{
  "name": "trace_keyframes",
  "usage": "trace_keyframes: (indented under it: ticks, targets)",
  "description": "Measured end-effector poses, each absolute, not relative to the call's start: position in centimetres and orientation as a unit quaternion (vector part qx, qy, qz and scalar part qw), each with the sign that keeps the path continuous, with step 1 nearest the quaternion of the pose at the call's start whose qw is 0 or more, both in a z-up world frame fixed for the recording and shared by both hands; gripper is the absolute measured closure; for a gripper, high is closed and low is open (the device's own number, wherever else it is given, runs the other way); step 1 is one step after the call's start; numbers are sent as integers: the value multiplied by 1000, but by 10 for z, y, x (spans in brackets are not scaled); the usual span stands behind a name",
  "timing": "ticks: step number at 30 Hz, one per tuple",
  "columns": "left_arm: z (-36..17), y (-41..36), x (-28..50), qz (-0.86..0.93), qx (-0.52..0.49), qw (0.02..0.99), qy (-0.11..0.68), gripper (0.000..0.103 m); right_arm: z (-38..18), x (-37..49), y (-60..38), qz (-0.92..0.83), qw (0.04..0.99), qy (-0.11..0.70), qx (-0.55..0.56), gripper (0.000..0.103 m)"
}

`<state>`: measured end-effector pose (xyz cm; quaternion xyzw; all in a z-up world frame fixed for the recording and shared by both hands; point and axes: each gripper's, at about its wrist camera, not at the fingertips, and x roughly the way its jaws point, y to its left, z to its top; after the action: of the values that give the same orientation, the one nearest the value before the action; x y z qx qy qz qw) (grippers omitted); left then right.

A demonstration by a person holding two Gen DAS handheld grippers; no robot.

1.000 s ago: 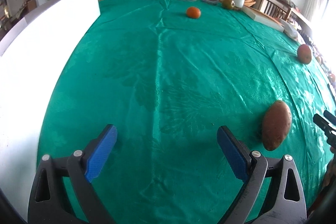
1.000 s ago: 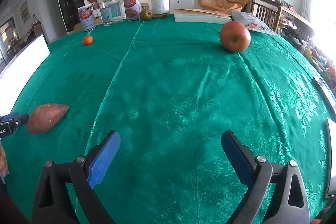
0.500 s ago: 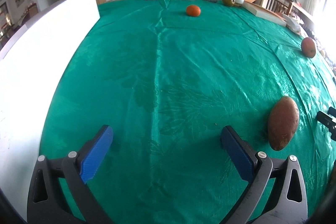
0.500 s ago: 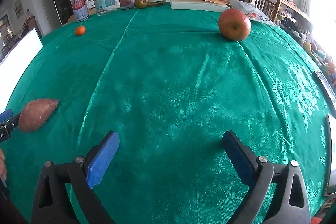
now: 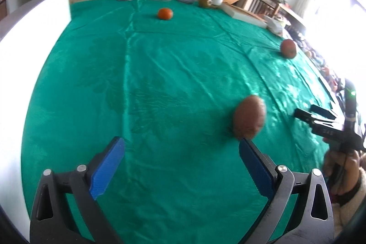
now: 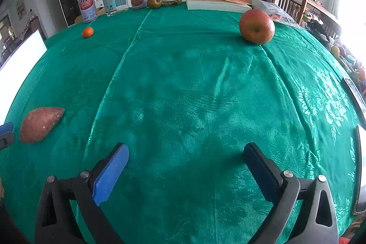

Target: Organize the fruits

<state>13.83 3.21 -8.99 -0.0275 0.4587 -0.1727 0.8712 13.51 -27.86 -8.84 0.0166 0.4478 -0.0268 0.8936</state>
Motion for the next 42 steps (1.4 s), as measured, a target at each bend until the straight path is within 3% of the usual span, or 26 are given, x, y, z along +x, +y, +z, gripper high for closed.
trace_keyframes:
  ticks: [8,10,11,12,25,28,29,30,32,33,36,42]
  targets:
    - [-80,-79,161,-252,147,822,488,5,-88,135,-279,-24,894,447,19,3]
    - [-88,-91,169,-243,166,815,500,26,-88,135,-279,-23,894,447,19,3]
    - [-92,-93,171,-241,169,809,509,47,-88,135,-280,-22,894,446,20,3]
    - [-96,-94,172,-230,176,805,517,61,-88,134,-280,-22,895,446,22,3]
    - [-93,30,181,-34,14,872,489,61,-88,136,-281,-15,895,445,26,2]
    - [-104,39,180,-13,23,876,481,58,-88,136,-280,-16,895,446,24,2]
    - [-105,40,179,-3,30,879,475,50,-88,136,-280,-17,894,446,23,2]
    - [-105,41,180,7,37,881,472,34,-88,136,-279,-17,894,447,22,2]
    - [-106,44,179,19,46,885,463,14,-88,137,-279,-17,894,447,21,2]
    - [-108,45,180,23,49,886,460,9,-88,137,-279,-15,894,447,23,1]
    - [-111,45,183,22,47,892,450,8,-86,133,-287,10,898,437,54,0]
    - [-115,46,188,21,28,894,446,1,-48,172,-388,5,884,396,250,0]
